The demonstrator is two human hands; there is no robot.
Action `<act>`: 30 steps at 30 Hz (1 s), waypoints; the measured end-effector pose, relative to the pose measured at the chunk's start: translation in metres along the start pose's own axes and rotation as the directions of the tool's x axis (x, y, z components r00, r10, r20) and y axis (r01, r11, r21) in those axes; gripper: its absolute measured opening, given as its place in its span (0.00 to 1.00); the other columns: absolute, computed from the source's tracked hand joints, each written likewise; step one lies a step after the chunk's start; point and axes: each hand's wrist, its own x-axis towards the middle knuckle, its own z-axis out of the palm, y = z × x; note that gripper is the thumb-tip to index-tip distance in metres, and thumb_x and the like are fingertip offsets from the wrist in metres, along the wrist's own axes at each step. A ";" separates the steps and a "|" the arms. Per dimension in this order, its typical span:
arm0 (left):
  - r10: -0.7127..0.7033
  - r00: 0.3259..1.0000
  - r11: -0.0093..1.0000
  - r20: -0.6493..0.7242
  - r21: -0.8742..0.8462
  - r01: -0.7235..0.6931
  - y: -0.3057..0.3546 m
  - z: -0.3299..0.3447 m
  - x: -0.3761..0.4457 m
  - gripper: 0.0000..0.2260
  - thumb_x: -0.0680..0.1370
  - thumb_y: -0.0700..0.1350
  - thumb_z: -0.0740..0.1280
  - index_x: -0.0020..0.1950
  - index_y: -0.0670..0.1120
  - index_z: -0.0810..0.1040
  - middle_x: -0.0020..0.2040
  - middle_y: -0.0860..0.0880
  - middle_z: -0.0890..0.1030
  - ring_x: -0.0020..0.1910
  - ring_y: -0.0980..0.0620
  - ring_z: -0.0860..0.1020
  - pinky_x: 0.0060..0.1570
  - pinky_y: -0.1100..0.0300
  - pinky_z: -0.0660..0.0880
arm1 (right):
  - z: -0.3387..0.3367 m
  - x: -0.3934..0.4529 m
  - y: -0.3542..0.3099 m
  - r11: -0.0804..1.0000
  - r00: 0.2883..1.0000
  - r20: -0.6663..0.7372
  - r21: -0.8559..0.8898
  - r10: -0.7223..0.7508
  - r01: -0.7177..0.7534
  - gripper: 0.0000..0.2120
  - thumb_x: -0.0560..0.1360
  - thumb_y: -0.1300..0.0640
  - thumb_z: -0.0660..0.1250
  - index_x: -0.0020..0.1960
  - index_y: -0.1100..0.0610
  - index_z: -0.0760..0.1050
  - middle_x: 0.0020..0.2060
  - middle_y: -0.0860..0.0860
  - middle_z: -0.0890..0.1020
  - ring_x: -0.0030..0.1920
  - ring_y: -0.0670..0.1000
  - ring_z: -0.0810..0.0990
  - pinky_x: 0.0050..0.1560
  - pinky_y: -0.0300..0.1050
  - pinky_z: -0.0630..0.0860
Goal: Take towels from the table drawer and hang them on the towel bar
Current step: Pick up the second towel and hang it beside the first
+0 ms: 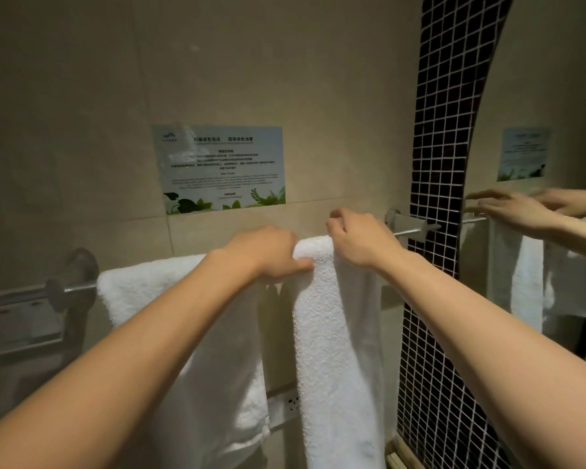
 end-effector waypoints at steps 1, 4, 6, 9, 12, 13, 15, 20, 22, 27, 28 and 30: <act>0.004 0.998 0.998 -0.056 0.057 -0.001 -0.001 0.001 -0.001 0.20 0.77 0.66 0.61 0.53 0.51 0.76 0.49 0.48 0.81 0.44 0.46 0.76 0.43 0.54 0.73 | 0.000 -0.003 0.002 0.997 0.999 -0.050 0.075 -0.005 0.009 0.20 0.81 0.49 0.53 0.66 0.55 0.74 0.56 0.62 0.83 0.59 0.65 0.79 0.58 0.55 0.73; 0.076 0.964 0.992 -0.254 0.114 -0.048 -0.003 0.003 -0.004 0.19 0.74 0.64 0.65 0.54 0.50 0.75 0.50 0.49 0.81 0.45 0.46 0.76 0.41 0.55 0.68 | 0.002 -0.022 0.012 0.965 0.946 -0.323 0.257 0.036 0.051 0.18 0.80 0.49 0.58 0.66 0.55 0.74 0.54 0.53 0.83 0.55 0.56 0.81 0.60 0.58 0.76; 0.107 0.934 0.994 -0.342 0.038 -0.100 -0.001 0.001 -0.007 0.18 0.73 0.61 0.69 0.52 0.49 0.73 0.48 0.50 0.79 0.43 0.47 0.75 0.39 0.55 0.66 | 0.004 -0.038 0.022 0.939 0.867 -0.470 0.345 0.165 0.008 0.13 0.79 0.48 0.61 0.57 0.54 0.75 0.51 0.49 0.81 0.50 0.51 0.80 0.55 0.58 0.78; 0.125 0.897 0.992 -0.423 0.027 -0.125 0.001 0.002 -0.012 0.14 0.74 0.57 0.70 0.48 0.50 0.72 0.43 0.52 0.77 0.41 0.49 0.72 0.38 0.55 0.62 | 0.012 -0.060 0.040 0.872 0.844 -0.392 0.462 0.366 -0.163 0.15 0.75 0.40 0.65 0.49 0.52 0.76 0.43 0.46 0.81 0.45 0.49 0.80 0.51 0.56 0.80; 0.107 0.869 0.993 -0.483 -0.001 -0.122 0.001 0.004 -0.011 0.11 0.74 0.57 0.71 0.45 0.52 0.75 0.41 0.52 0.80 0.40 0.49 0.75 0.37 0.56 0.63 | 0.023 -0.074 0.045 0.800 0.907 -0.153 0.544 0.391 -0.253 0.14 0.73 0.41 0.71 0.47 0.52 0.81 0.41 0.44 0.83 0.46 0.48 0.83 0.50 0.46 0.79; 0.101 0.866 0.992 -0.490 -0.015 -0.125 0.000 0.004 -0.011 0.09 0.74 0.56 0.71 0.45 0.52 0.76 0.41 0.52 0.81 0.40 0.48 0.76 0.37 0.56 0.64 | 0.026 -0.074 0.043 0.784 0.917 -0.121 0.568 0.379 -0.249 0.13 0.73 0.44 0.72 0.49 0.54 0.81 0.41 0.45 0.83 0.46 0.49 0.83 0.48 0.44 0.78; 0.100 0.861 0.987 -0.499 -0.057 -0.148 -0.003 0.005 -0.009 0.08 0.74 0.55 0.71 0.44 0.52 0.79 0.40 0.53 0.82 0.42 0.48 0.78 0.38 0.57 0.67 | 0.030 -0.073 0.037 0.779 0.911 -0.135 0.576 0.389 -0.247 0.17 0.73 0.48 0.73 0.58 0.55 0.78 0.40 0.45 0.82 0.47 0.49 0.82 0.51 0.46 0.77; 0.072 0.867 0.981 -0.494 -0.122 -0.151 -0.007 0.003 -0.010 0.06 0.74 0.54 0.71 0.46 0.53 0.81 0.39 0.57 0.77 0.42 0.51 0.76 0.39 0.58 0.66 | 0.040 -0.064 0.037 0.722 0.893 -0.066 0.616 0.446 -0.316 0.11 0.74 0.49 0.71 0.46 0.58 0.81 0.36 0.48 0.82 0.40 0.53 0.82 0.42 0.49 0.75; 0.069 0.866 0.983 -0.495 -0.115 -0.144 -0.008 -0.001 -0.009 0.06 0.76 0.54 0.70 0.47 0.53 0.80 0.39 0.57 0.78 0.42 0.51 0.77 0.42 0.57 0.66 | 0.038 -0.066 0.037 0.737 0.895 -0.118 0.619 0.430 -0.272 0.16 0.75 0.49 0.70 0.37 0.61 0.79 0.30 0.50 0.78 0.34 0.52 0.76 0.36 0.47 0.70; 0.024 0.750 0.992 -0.661 -0.080 -0.102 -0.022 -0.026 -0.001 0.08 0.78 0.54 0.68 0.49 0.51 0.82 0.42 0.54 0.82 0.42 0.50 0.77 0.50 0.53 0.70 | 0.005 -0.048 0.024 0.810 0.880 -0.335 0.579 0.336 -0.089 0.23 0.78 0.47 0.65 0.30 0.61 0.71 0.24 0.50 0.70 0.27 0.49 0.66 0.31 0.45 0.63; 0.021 0.730 0.994 -0.683 -0.061 -0.086 -0.024 -0.031 0.002 0.08 0.78 0.53 0.69 0.48 0.50 0.82 0.41 0.53 0.79 0.42 0.50 0.74 0.51 0.52 0.70 | -0.002 -0.039 0.020 0.815 0.879 -0.356 0.576 0.318 -0.061 0.24 0.78 0.47 0.65 0.29 0.59 0.69 0.23 0.50 0.68 0.26 0.50 0.64 0.31 0.45 0.63; 0.048 0.717 0.999 -0.695 0.016 -0.052 -0.024 -0.034 0.008 0.07 0.77 0.50 0.69 0.48 0.48 0.83 0.42 0.50 0.75 0.43 0.47 0.70 0.46 0.53 0.66 | -0.011 -0.023 0.014 0.857 0.880 -0.380 0.512 0.284 -0.056 0.24 0.77 0.47 0.65 0.27 0.59 0.69 0.22 0.51 0.66 0.25 0.51 0.64 0.32 0.45 0.65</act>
